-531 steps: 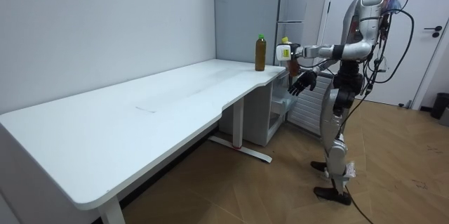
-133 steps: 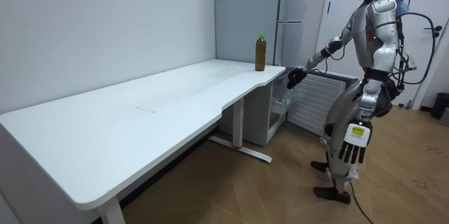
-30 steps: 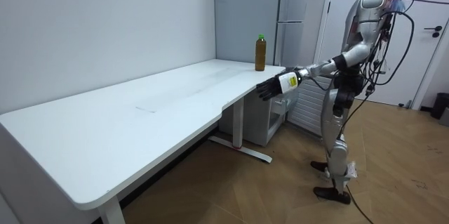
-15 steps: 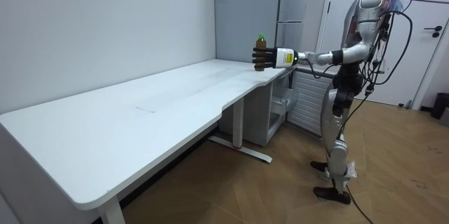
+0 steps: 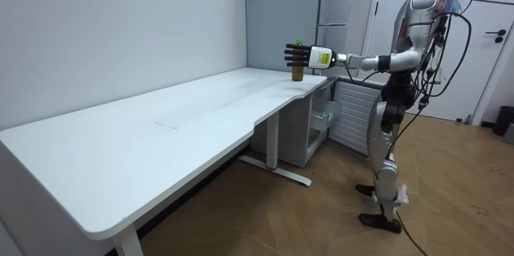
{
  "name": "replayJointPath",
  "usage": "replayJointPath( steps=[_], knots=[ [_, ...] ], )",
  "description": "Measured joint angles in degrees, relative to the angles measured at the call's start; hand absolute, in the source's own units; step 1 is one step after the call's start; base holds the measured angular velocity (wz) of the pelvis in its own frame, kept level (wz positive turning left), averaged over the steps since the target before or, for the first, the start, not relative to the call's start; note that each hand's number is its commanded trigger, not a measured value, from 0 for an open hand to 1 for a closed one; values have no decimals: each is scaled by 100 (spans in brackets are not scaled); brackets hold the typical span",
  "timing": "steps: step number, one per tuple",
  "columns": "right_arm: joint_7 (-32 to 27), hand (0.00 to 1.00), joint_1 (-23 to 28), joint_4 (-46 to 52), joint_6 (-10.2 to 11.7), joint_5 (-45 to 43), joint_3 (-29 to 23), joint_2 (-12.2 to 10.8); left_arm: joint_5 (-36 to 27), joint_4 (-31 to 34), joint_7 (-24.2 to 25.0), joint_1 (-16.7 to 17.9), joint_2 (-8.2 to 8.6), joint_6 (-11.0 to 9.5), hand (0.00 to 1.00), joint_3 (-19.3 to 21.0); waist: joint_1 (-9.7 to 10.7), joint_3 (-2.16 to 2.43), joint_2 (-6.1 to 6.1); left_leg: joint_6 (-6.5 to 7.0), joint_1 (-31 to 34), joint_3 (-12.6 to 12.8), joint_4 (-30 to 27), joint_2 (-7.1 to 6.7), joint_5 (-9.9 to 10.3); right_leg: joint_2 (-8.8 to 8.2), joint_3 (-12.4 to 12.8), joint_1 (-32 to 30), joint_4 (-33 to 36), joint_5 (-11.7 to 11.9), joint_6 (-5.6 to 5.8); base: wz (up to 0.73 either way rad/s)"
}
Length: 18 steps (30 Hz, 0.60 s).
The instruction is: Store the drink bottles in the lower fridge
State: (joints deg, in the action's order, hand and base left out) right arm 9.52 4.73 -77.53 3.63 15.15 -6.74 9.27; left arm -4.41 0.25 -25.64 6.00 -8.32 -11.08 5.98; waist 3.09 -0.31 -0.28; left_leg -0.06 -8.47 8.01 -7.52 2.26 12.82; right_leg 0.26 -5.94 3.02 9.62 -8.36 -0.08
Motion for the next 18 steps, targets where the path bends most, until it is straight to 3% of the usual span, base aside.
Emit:
replayJointPath(
  steps=[4,12,18],
  knots=[
    [66,0,-43,9,-2,-1,53,14,-4,40,380,-3,-84,34,0,-159,36,-32,-18,0,4,66,2,4,0,15,74,-38,-3,0,0,-9],
    [184,0,-57,27,-5,-84,42,42,-8,37,897,-4,-162,373,0,-174,148,-21,2,0,32,79,-18,2,0,4,44,-93,2,5,-7,-1],
    [171,0,-47,21,-80,-200,29,80,-382,-1,1266,-316,-165,589,0,-171,226,-22,50,0,31,66,-28,4,-1,4,38,-89,8,8,-12,0]
  ],
)
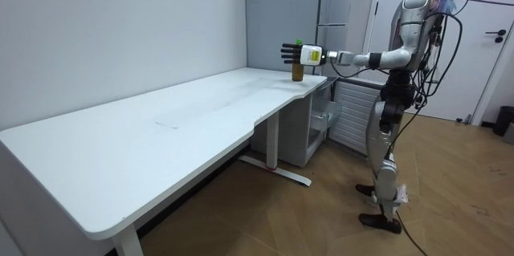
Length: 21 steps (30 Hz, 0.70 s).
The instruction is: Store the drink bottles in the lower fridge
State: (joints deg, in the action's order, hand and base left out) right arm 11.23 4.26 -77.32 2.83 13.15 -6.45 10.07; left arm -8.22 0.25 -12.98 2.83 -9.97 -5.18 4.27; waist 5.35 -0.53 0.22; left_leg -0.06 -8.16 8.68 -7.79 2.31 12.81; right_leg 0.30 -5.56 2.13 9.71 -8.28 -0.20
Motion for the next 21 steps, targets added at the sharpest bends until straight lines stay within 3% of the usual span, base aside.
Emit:
replayJointPath(
  steps=[6,14,21],
  knots=[
    [-23,0,-32,80,-130,2,-48,4,-987,-308,184,-344,-14,123,0,9,60,-3,28,0,-53,62,0,-2,0,13,83,-19,10,0,0,-5],
    [-73,0,139,287,-276,-115,-108,0,-1034,-653,426,-487,-64,378,0,17,103,-7,14,0,-50,69,-2,-1,-1,16,117,-31,23,-1,1,0],
    [-151,0,234,448,-334,-545,-170,-5,-1092,-655,698,-606,-238,566,0,23,143,13,-20,0,-55,75,-3,-1,-1,27,174,-3,34,0,1,-2]
  ],
)
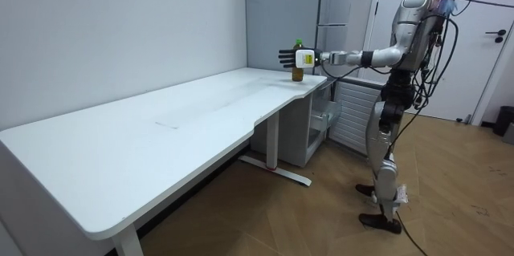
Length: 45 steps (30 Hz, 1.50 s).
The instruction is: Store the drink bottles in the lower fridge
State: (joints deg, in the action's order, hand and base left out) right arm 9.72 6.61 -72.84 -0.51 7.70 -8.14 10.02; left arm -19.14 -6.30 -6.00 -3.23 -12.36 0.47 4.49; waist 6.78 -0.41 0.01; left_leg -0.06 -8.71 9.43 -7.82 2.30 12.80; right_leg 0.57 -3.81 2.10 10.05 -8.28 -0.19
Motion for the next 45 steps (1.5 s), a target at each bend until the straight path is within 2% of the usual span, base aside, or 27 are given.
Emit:
replayJointPath(
  steps=[4,9,12,16,21,29,33,37,45],
  knots=[
    [-61,0,-29,0,-136,-175,-63,0,-170,-62,64,-198,-19,205,0,124,58,-3,10,0,-3,0,0,1,0,0,0,-1,8,0,0,0],
    [-114,0,-30,-2,-216,-354,-106,11,-446,-64,69,-261,-22,277,0,262,91,-32,58,0,-43,6,0,-4,0,4,70,-24,64,-5,2,-7],
    [-164,0,-33,-2,-328,-543,-107,10,-506,-238,64,-467,-22,338,0,279,86,-34,62,0,-43,8,0,-6,0,2,64,-54,81,-7,4,0],
    [-238,0,-37,24,-334,-630,-104,8,-511,-431,63,-706,-21,393,0,295,95,-16,78,1,-7,20,-6,-5,0,9,70,-108,89,-6,2,0],
    [-279,0,-30,24,-335,-630,-103,9,-512,-510,74,-735,-22,416,0,303,93,6,111,0,-54,125,-7,3,0,26,144,-99,93,-5,-1,-9],
    [-293,0,-43,24,-339,-630,-98,1,-512,-573,130,-764,-21,454,0,308,106,-1,101,0,-54,151,-6,2,0,32,195,-118,159,-4,-1,-4],
    [-331,0,-42,16,-405,-631,-96,0,-498,-842,137,-1095,-23,473,0,309,94,-3,98,0,-58,162,-6,2,0,36,224,-120,162,-4,-2,-1],
    [-336,0,-35,18,-454,-631,-97,0,-499,-842,179,-1209,-31,494,0,309,88,-2,106,0,-59,172,-5,4,0,46,235,-131,164,-1,-6,-2],
    [-374,0,-33,29,-457,-621,-101,1,-496,-846,176,-1212,-74,619,0,375,83,2,147,0,-55,291,-5,5,0,59,365,-177,177,4,-9,-7]
  ],
)
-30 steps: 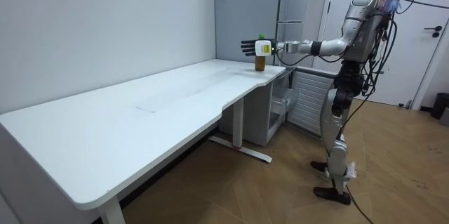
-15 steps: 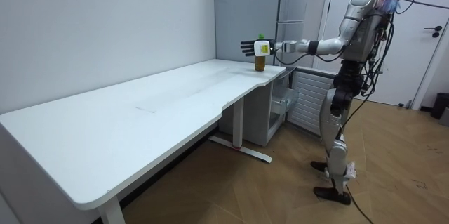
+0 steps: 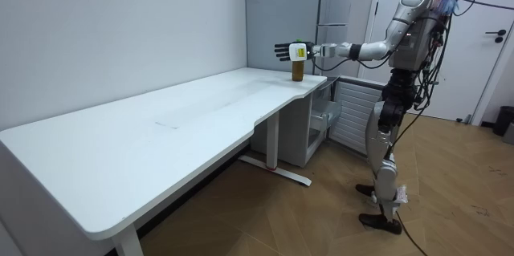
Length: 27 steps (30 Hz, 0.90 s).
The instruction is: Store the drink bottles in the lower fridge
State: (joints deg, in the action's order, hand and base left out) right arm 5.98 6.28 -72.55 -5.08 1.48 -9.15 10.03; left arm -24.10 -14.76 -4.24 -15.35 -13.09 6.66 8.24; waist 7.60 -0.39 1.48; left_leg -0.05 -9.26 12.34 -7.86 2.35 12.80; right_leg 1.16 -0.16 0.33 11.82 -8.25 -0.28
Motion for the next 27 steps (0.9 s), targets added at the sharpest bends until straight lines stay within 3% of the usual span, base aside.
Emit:
replayJointPath(
  steps=[4,17,27],
  knots=[
    [-48,0,53,-2,2,-4,9,1,-77,-131,-4,-63,-104,40,0,-3,41,-6,33,0,-34,5,0,0,0,2,-9,29,-1,0,0,-2],
    [-174,0,-51,34,4,69,47,-20,-361,-473,-7,-114,-194,42,0,-70,164,-32,111,0,-47,8,6,-2,0,13,56,46,-23,1,2,0],
    [-228,0,-89,154,14,76,48,-8,-451,-598,152,-114,-198,51,0,-74,155,-4,212,0,27,8,7,1,0,17,52,-27,-28,1,2,0]
  ],
)
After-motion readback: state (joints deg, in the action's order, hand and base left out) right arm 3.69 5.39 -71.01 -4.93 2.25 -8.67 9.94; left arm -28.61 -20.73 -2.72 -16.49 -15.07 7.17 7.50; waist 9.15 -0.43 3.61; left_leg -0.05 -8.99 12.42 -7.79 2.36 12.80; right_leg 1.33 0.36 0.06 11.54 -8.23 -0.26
